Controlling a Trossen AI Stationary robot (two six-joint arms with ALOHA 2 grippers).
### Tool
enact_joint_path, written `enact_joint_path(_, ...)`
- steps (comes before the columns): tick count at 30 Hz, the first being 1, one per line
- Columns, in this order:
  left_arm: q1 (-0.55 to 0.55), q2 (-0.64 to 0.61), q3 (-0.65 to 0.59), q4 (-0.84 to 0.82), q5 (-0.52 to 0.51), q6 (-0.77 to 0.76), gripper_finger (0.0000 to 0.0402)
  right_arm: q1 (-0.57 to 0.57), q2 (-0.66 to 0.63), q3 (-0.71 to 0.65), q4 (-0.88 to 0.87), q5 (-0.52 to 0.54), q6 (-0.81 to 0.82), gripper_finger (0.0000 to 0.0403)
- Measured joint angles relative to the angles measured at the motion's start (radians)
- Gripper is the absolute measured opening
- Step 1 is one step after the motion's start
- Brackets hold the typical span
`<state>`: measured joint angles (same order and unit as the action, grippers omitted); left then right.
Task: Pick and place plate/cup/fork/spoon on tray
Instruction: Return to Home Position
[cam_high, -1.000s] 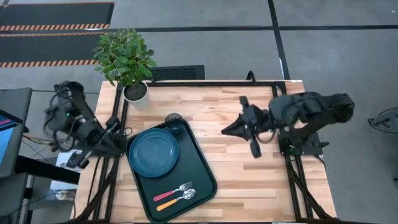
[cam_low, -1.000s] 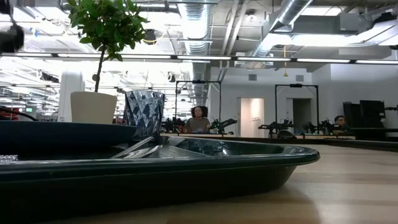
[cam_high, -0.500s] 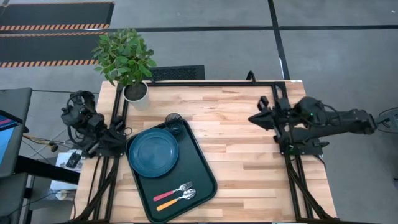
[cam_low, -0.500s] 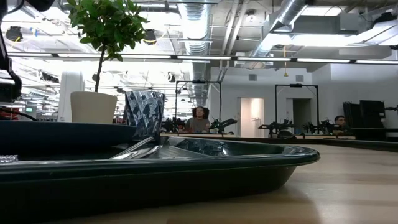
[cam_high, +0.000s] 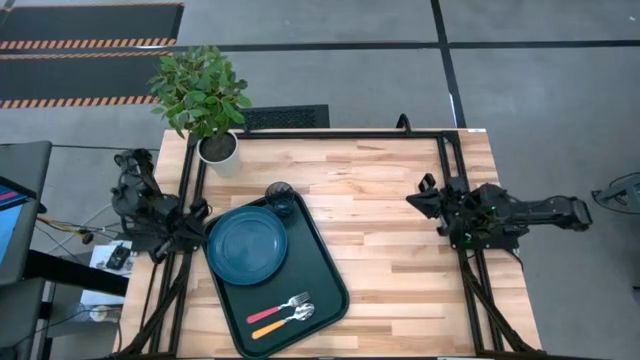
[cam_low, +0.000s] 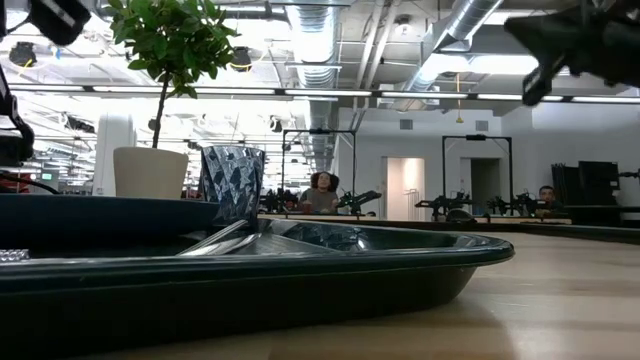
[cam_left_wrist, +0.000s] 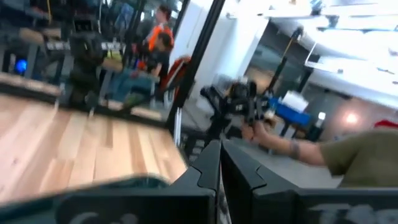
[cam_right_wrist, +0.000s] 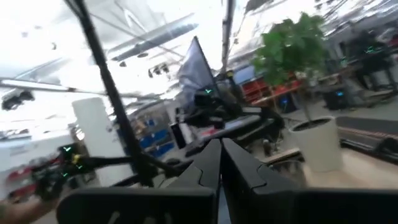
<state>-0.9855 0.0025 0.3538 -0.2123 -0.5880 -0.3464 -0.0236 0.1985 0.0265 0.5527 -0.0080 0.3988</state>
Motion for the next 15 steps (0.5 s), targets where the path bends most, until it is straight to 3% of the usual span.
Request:
enact_joint_path(3, 0.000, 0.001, -0.047, 0.028, 0.005, -0.022, 0.0000, -0.007, -0.051, -0.017, -0.079, 0.034, 0.027, 0.0038)
enact_joint_path(12, 0.000, 0.001, -0.298, 0.340, 0.054, 0.026, 0.0000, -0.013, -0.078, -0.018, -0.094, 0.038, 0.023, 0.0038)
enact_joint_path(15, 0.000, 0.001, -0.342, 0.378, 0.060, -0.002, 0.0000, -0.013, -0.078, -0.018, -0.096, 0.037, 0.029, 0.0038)
